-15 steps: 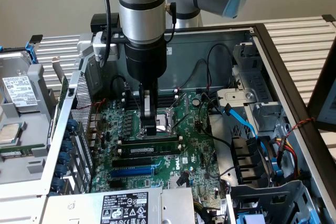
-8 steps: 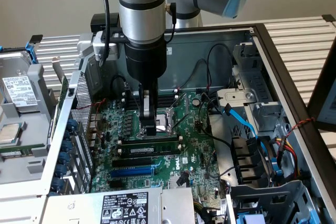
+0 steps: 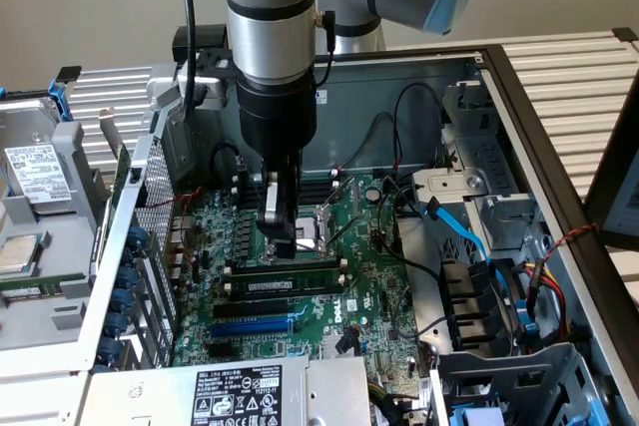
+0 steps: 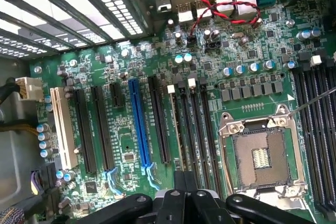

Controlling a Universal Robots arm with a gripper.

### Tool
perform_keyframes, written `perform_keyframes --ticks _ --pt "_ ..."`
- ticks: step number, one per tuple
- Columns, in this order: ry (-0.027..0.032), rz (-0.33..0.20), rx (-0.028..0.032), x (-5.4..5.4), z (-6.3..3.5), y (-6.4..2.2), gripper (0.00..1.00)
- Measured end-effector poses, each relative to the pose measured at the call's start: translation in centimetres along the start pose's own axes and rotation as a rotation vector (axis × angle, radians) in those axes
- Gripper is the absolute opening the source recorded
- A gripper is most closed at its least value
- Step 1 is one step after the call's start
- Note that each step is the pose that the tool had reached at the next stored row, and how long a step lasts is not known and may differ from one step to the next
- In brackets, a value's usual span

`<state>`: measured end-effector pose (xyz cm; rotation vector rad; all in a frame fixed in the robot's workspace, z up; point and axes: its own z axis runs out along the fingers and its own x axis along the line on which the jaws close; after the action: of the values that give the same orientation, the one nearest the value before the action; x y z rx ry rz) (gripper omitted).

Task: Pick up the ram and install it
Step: 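Press down the ram until it locks into place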

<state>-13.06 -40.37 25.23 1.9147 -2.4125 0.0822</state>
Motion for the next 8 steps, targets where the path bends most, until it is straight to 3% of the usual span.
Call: perform_keyframes --ticks 8 --pt "0.0002 0.133 -0.0108 -0.01 0.09 0.0 0.11"
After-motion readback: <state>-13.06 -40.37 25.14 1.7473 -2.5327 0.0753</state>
